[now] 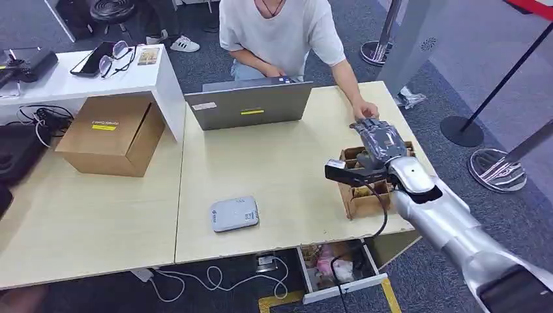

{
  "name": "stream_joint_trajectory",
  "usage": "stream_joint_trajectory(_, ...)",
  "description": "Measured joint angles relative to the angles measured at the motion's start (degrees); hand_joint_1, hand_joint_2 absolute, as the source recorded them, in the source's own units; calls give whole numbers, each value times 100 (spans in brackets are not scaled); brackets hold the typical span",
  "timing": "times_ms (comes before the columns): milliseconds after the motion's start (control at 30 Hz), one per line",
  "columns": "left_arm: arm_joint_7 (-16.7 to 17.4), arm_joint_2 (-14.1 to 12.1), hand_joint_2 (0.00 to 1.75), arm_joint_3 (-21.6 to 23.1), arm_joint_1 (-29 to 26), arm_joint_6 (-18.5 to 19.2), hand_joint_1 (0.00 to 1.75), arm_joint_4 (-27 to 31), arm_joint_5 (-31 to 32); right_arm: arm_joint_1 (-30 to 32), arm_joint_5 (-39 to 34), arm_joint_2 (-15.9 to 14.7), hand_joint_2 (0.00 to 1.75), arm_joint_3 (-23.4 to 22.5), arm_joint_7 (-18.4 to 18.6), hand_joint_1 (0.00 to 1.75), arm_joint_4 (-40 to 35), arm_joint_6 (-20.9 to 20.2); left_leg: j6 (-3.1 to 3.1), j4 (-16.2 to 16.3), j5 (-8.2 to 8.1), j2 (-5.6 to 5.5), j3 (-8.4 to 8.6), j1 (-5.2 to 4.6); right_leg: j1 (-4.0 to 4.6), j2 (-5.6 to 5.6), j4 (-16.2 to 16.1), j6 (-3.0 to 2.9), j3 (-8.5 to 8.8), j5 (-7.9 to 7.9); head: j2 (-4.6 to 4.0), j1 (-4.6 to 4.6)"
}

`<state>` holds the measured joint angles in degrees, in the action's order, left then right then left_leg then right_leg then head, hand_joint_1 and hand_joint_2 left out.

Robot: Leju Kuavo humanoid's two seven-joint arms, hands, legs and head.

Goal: Pass the card to the sensor for recognition and then transmit it.

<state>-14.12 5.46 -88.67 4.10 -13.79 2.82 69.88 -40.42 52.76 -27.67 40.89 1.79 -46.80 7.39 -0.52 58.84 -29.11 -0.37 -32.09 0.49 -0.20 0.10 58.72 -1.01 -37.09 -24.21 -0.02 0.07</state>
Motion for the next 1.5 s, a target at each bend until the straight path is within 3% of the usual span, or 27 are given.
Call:
stream_joint_trajectory(1033,-125,-44,0,0,-92,-63,0,-81,-299,309,-273,-382,175,-26,81,66,-400,-125,0,0,-1,0,-1,0,0,0,0,0,0,0,0,0)
stream_joint_trajectory(1367,-173,-39,0,0,-98,-76,0,-105,-304,497,-293,-402,175,-26,122,79,-415,-122,1,0,-1,0,0,0,0,0,-1,0,0,0,0,0)
stream_joint_trajectory(1500,-212,-33,0,0,-98,-72,0,-127,-302,501,-310,-433,175,-26,140,93,-454,-122,1,0,-1,0,1,-1,0,0,-1,1,1,0,0,0)
